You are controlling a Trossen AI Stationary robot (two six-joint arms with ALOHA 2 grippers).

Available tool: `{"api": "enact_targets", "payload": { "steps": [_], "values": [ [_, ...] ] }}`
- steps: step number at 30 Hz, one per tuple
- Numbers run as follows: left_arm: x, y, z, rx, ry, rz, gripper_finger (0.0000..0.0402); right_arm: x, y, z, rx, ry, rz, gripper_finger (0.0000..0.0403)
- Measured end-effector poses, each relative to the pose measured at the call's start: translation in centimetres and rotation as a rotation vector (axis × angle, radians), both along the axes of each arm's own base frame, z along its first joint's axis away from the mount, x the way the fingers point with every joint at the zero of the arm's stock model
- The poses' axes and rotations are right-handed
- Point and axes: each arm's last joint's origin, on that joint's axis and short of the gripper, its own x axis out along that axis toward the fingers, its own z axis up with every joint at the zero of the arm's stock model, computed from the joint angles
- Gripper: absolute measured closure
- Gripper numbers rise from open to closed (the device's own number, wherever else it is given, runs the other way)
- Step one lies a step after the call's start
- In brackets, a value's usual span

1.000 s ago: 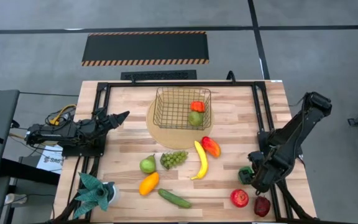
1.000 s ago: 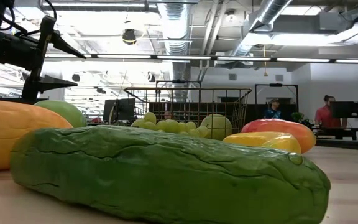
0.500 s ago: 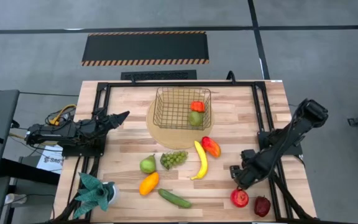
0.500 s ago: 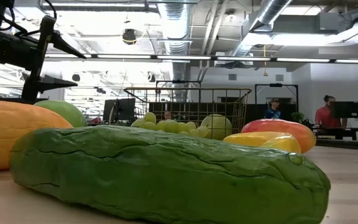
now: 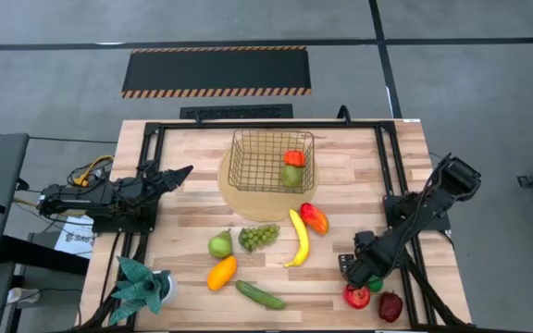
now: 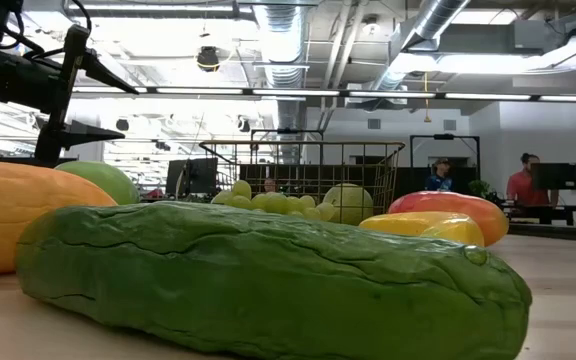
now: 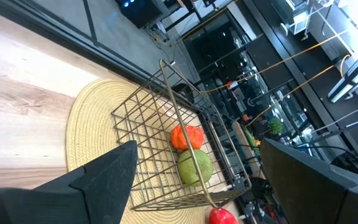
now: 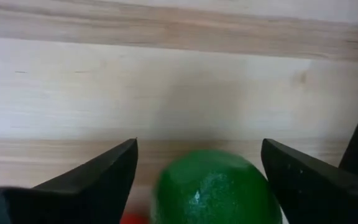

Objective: Build produce basket
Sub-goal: Put the green lime into the wire basket

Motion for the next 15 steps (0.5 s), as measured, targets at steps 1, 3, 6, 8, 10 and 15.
{"api": "enact_targets", "payload": {
  "steps": [1, 3, 6, 8, 10, 15],
  "values": [
    [0.0, 0.0, 0.0, 0.000, 0.000, 0.000, 0.0074, 0.0, 0.0, -0.1, -0.002, 0.005, 0.000, 0.0053],
    [0.0, 0.0, 0.0, 0.000, 0.000, 0.000, 0.0074, 0.0, 0.0, -0.1, -0.004, 0.007, 0.001, 0.0068],
    [0.0, 0.0, 0.0, 0.000, 0.000, 0.000, 0.0074, 0.0, 0.0, -0.1, -0.007, 0.010, 0.005, 0.0095],
    [0.0, 0.0, 0.0, 0.000, 0.001, 0.000, 0.0074, -0.2, -0.2, 0.1, -0.012, 0.013, 0.012, 0.0115],
    [0.0, 0.0, 0.0, 0.000, 0.001, 0.002, 0.0074, -0.2, -0.5, 0.1, -0.025, 0.028, 0.018, 0.0133],
    [0.0, 0.0, 0.0, 0.001, 0.002, 0.007, 0.0074, -0.2, -2.0, 0.9, -0.061, 0.052, 0.058, 0.0166]
  ]
}}
